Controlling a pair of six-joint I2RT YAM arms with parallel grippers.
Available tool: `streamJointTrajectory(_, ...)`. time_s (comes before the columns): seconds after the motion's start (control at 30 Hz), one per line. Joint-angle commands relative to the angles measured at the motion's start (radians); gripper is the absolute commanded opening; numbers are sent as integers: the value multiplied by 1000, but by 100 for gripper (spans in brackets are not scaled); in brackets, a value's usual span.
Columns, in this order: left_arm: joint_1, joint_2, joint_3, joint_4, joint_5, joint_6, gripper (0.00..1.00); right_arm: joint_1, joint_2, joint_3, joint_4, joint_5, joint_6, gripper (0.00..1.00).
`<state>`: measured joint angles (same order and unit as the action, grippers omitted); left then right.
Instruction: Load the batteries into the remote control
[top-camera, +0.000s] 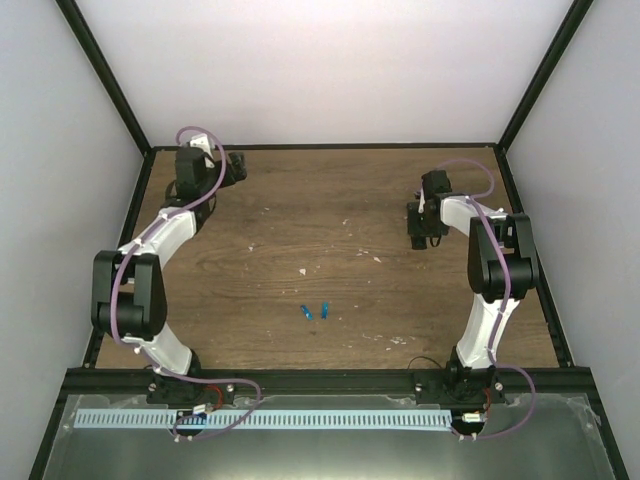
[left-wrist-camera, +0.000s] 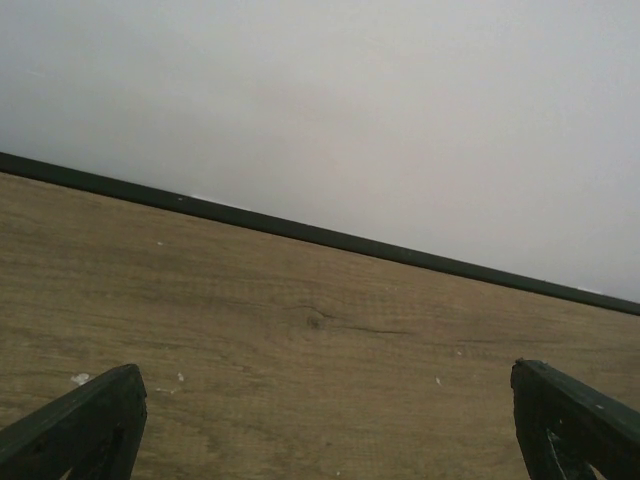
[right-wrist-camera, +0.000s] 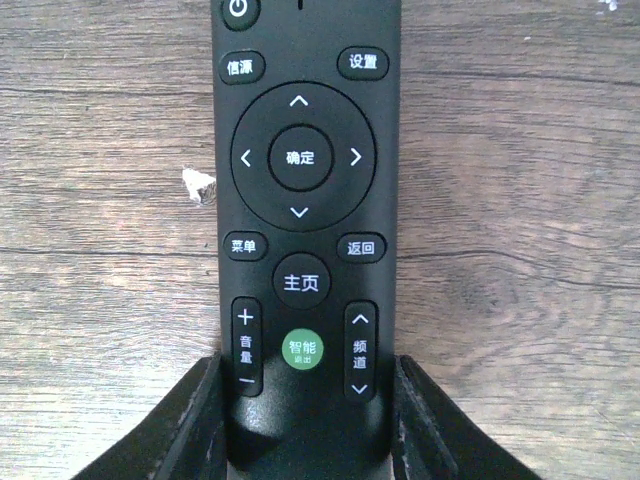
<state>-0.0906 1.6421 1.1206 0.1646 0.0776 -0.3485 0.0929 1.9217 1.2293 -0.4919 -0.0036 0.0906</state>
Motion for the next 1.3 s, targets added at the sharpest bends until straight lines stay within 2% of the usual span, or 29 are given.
streamJointTrajectory(0.0,-17,36,43,31,26,-38,100,11,30,2,-37,-22,-22,27)
streamJointTrajectory(0.3,-82,106,99,59,65,-118,100,58,22,95,-68,-78,-51,26)
streamJointTrajectory(0.57,-112,184,166,108,158,-273,100,152,26,161,-28,-227,-55,26)
streamJointTrajectory(0.77,-125,192,147,194,234,-350,100,247,55,265,20,-320,-54,26)
streamJointTrajectory(0.93,-152,184,133,235,280,-291,100,290,84,374,34,-392,-45,26)
streamJointTrajectory(1.27,-160,185,123,285,326,-300,99,340,112,520,12,-488,-66,26)
